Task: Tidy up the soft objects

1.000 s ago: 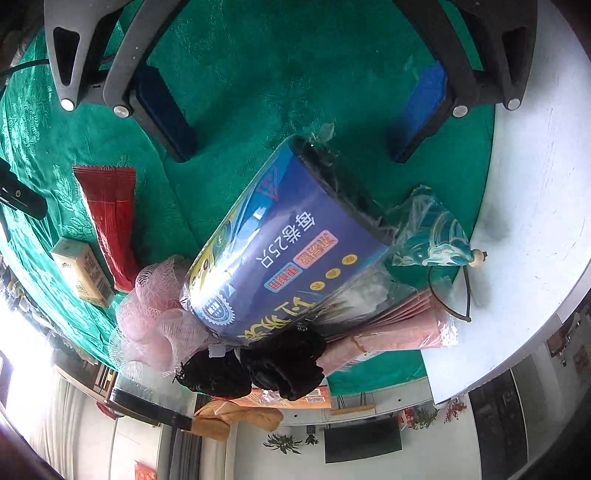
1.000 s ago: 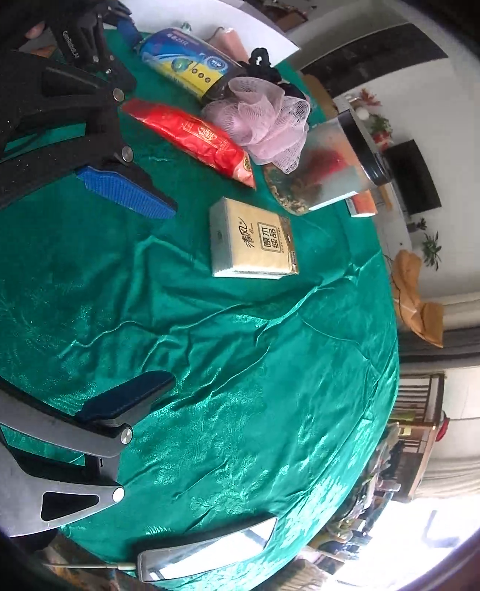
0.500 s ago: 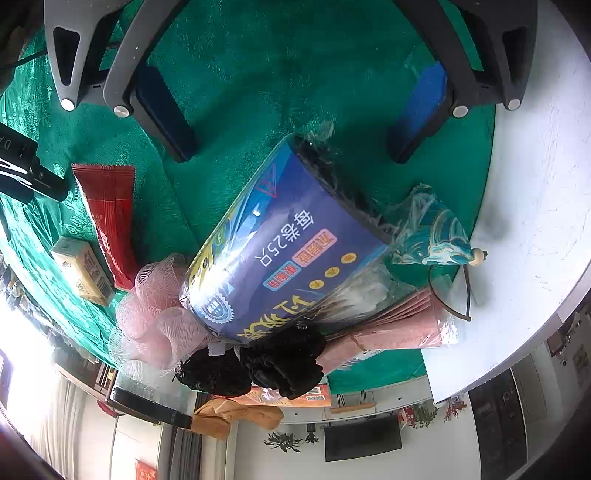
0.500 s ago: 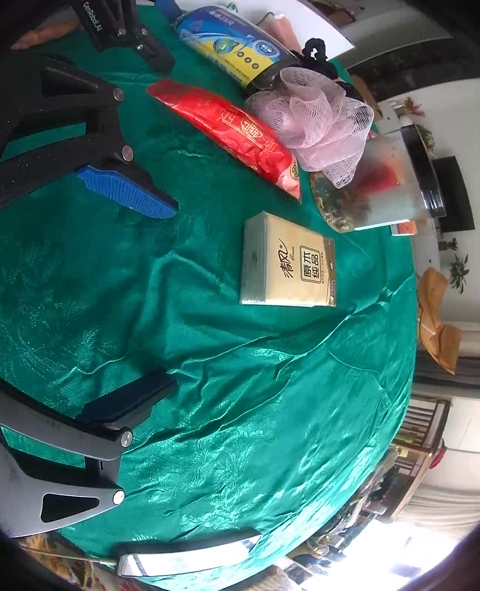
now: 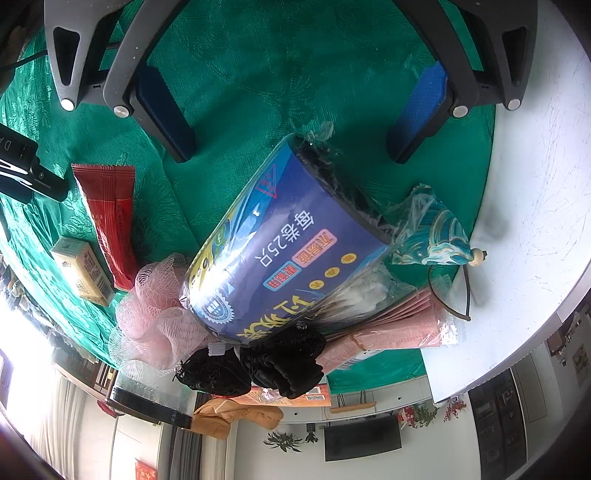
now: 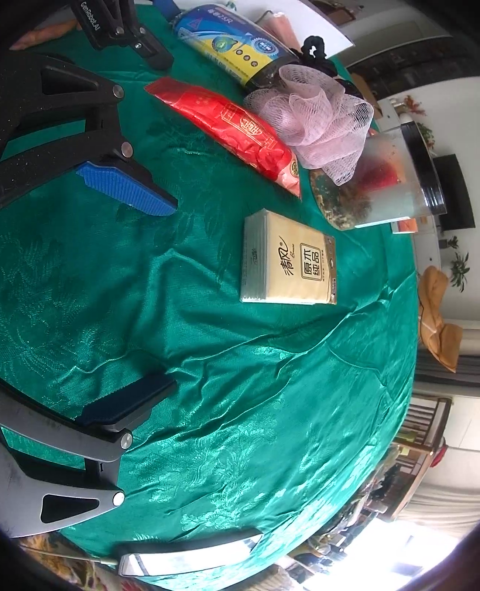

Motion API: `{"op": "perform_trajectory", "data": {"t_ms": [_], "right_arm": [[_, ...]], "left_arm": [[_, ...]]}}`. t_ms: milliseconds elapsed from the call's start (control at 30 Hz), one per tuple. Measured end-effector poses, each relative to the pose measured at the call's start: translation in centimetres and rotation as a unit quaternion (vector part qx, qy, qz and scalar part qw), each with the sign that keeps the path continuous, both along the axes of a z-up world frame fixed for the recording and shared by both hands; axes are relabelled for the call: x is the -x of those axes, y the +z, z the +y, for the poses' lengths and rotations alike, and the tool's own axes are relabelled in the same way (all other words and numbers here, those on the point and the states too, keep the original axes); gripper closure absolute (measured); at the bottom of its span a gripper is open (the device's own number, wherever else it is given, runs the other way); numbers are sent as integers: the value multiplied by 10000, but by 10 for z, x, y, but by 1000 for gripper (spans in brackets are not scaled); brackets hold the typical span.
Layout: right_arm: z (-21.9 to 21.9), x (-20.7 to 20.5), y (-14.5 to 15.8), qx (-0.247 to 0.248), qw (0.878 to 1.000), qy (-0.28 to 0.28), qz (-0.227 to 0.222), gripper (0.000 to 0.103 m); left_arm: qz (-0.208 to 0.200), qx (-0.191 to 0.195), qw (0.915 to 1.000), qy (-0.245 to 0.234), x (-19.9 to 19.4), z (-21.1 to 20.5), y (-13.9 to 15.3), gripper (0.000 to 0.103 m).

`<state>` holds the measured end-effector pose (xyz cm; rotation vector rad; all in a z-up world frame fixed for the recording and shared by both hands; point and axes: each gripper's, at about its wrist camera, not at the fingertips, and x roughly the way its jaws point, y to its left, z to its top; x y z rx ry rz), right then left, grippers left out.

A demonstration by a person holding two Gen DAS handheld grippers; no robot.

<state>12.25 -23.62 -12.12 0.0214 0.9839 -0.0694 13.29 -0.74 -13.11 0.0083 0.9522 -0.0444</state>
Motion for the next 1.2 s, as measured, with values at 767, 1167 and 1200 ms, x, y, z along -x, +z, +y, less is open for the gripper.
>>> {"op": "perform_trajectory", "data": {"t_ms": [767, 1167, 1200], "right_arm": [[-8, 1, 2, -378, 9992, 97, -33, 12], [-62, -71, 14, -119, 9943, -977, -410, 14], [-64, -65, 17, -227, 9940, -956, -479, 14]], "left_arm": [[-3, -4, 10000, 1, 0, 0, 0, 0], [-5, -6, 10000, 2, 0, 0, 0, 0], [-5, -7, 10000, 2, 0, 0, 0, 0]]}}
